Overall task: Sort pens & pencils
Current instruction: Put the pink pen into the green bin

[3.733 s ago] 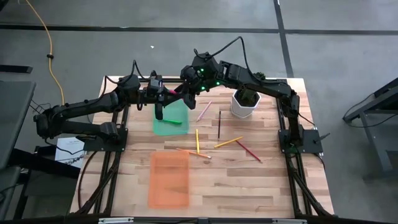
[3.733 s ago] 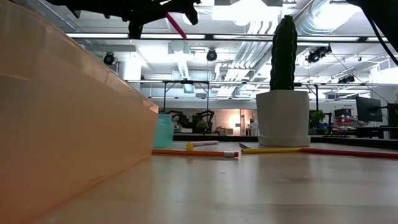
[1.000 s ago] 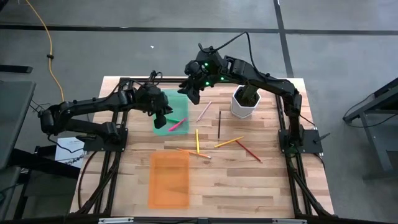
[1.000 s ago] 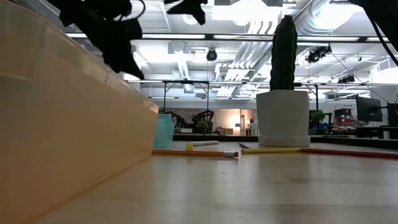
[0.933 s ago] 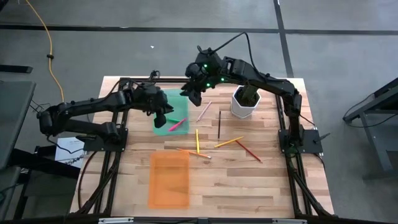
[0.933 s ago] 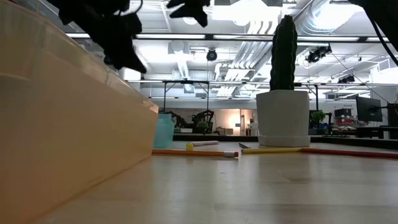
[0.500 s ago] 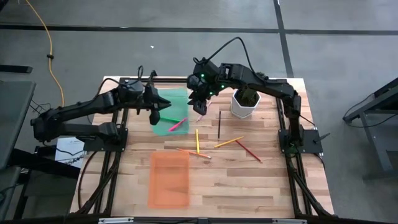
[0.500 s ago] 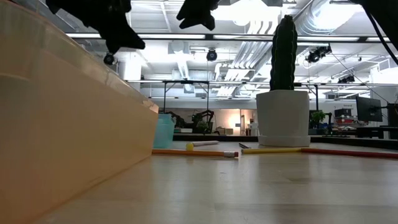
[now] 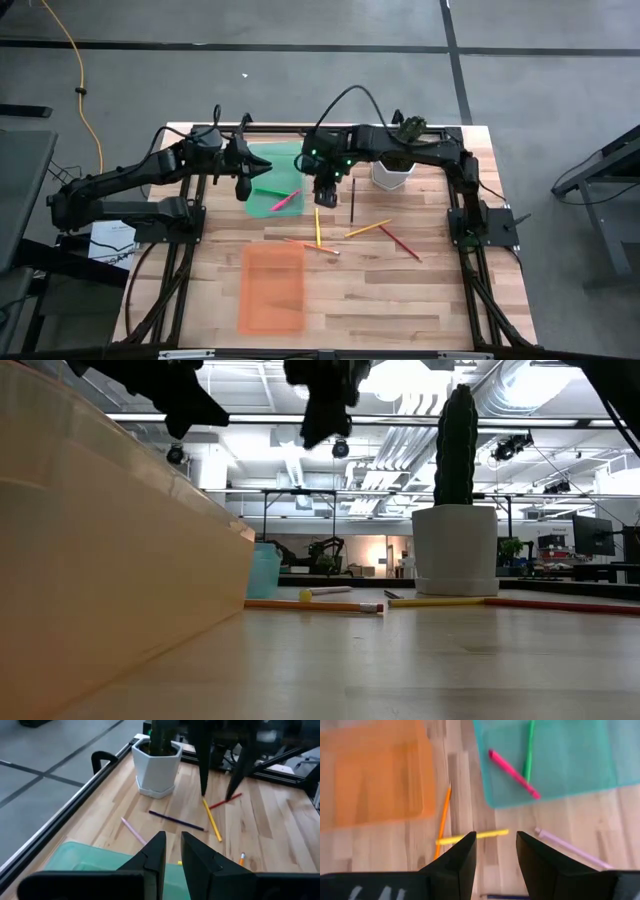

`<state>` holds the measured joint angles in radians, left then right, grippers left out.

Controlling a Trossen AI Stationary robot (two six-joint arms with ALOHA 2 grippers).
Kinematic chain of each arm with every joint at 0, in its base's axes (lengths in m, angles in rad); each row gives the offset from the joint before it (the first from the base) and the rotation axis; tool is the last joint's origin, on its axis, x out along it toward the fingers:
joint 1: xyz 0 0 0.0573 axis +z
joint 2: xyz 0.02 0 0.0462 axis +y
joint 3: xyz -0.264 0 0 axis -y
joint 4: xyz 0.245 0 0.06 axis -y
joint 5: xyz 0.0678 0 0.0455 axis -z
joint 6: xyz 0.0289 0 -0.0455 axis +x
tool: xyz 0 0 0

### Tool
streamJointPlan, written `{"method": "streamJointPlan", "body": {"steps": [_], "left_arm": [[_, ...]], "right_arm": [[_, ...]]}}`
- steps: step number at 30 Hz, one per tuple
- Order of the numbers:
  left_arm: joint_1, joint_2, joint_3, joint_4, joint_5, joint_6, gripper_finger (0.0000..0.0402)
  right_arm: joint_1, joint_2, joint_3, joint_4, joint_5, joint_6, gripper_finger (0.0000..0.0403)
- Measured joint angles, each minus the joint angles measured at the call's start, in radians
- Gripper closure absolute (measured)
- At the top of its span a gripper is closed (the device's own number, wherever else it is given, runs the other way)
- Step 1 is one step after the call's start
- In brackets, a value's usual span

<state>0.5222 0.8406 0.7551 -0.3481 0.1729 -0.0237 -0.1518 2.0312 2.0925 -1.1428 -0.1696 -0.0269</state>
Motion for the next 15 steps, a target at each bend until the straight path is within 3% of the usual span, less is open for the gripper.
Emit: {"method": "streamJointPlan", "body": {"steps": [15], "left_arm": [[-0.001,0.000,0.000,-0.025,0.014,-0.005,0.0355]], "right_arm": [[0.021,-0.002,-0.235,0.124,-0.024,0.082,0.0272]]}}
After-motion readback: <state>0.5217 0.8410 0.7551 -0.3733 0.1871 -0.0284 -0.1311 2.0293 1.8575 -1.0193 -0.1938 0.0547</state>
